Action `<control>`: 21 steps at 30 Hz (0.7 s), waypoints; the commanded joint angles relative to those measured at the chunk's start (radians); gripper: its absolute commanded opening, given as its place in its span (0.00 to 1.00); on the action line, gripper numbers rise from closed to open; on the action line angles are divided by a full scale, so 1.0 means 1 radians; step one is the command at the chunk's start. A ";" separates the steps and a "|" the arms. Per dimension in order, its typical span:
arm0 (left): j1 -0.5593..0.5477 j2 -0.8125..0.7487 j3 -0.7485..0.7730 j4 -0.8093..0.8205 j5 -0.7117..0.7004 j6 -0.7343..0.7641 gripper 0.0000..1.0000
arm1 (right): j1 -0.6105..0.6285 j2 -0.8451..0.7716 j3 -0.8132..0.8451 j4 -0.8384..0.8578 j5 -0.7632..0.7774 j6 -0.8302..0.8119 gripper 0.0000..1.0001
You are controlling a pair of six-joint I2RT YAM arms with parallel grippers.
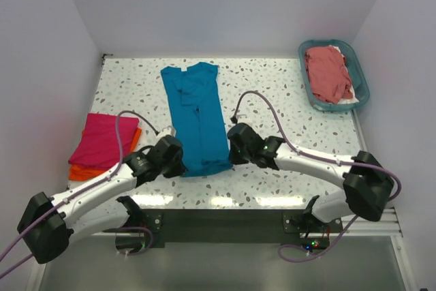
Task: Fold and stack the t-shirts
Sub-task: Fold the tshirt
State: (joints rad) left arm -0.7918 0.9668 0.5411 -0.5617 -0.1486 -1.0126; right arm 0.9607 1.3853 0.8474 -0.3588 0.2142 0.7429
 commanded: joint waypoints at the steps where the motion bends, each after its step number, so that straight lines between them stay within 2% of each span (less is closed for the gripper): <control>1: 0.126 0.099 0.124 0.109 -0.048 0.178 0.00 | -0.079 0.102 0.162 0.058 -0.009 -0.103 0.00; 9: 0.295 0.383 0.356 0.255 -0.071 0.232 0.00 | -0.210 0.458 0.520 0.081 -0.038 -0.175 0.00; 13: 0.370 0.513 0.422 0.305 -0.066 0.232 0.00 | -0.261 0.573 0.656 0.070 -0.058 -0.183 0.00; 21: 0.500 0.685 0.523 0.385 0.032 0.252 0.00 | -0.352 0.730 0.870 0.041 -0.119 -0.197 0.00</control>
State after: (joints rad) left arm -0.3248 1.6279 1.0073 -0.2623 -0.1574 -0.7914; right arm 0.6315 2.0815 1.6211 -0.3172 0.1287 0.5732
